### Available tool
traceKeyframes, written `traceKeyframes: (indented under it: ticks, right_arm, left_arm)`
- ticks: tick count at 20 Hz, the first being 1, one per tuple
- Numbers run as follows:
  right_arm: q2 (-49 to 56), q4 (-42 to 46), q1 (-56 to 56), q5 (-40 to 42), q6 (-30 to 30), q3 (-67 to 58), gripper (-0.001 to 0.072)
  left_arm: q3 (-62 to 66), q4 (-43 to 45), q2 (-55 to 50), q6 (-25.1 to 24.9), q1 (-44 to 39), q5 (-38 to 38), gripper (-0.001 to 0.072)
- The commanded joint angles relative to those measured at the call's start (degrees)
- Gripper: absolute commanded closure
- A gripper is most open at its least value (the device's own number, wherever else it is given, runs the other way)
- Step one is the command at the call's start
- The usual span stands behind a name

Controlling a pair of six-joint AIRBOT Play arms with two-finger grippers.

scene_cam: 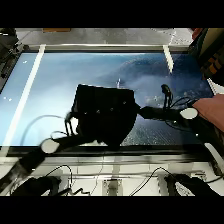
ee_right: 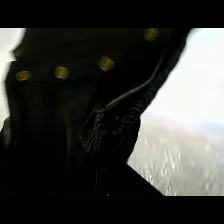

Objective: Fold the clothes and pants, and hang the long-sleeved shirts on hangers.

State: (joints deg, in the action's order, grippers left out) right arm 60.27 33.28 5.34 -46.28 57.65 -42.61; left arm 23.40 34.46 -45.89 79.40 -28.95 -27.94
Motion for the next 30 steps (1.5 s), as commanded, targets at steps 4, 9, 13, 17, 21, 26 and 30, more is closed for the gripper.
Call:
traceKeyframes:
  ticks: [4,9,13,17,21,26,30]
  right_arm:
    - [-11.19,5.75,0.07,-8.61,0.5,-13.62,0.0672]
    - [-20.46,2.6,0.07,-13.73,8.31,-24.87,0.0672]
    - [-27.76,2.27,0.07,-20.35,19.39,-32.3,0.0672]
    - [-32.3,2.45,0.07,-25.73,32.87,-32.79,0.0672]
    - [-32.24,3.21,0.07,-22.82,36.41,-23.74,0.0672]
    - [-24.68,5.2,0.07,5.55,36.39,-0.46,0.0672]
    - [-9.05,5.35,0.04,19.45,35.76,2.75,0.0671]
  left_arm:
    - [17.11,15.08,17.2,-4.04,17.2,0.66,0.0702]
    - [22.38,15.02,27.45,-4.02,20.13,7.39,0.0701]
    - [23.56,15.02,35.41,-4.0,20.13,10.56,0.0702]
    - [23.63,14.8,39.71,-3.1,20.13,2.36,0.0704]
    - [23.63,14.67,31.19,0.15,20.11,-6.73,0.0705]
    - [23.69,9.94,1.44,-4.74,17.27,-1.18,0.0702]
    - [29.99,2.32,-19.12,-14.73,11.08,5.2,0.0702]
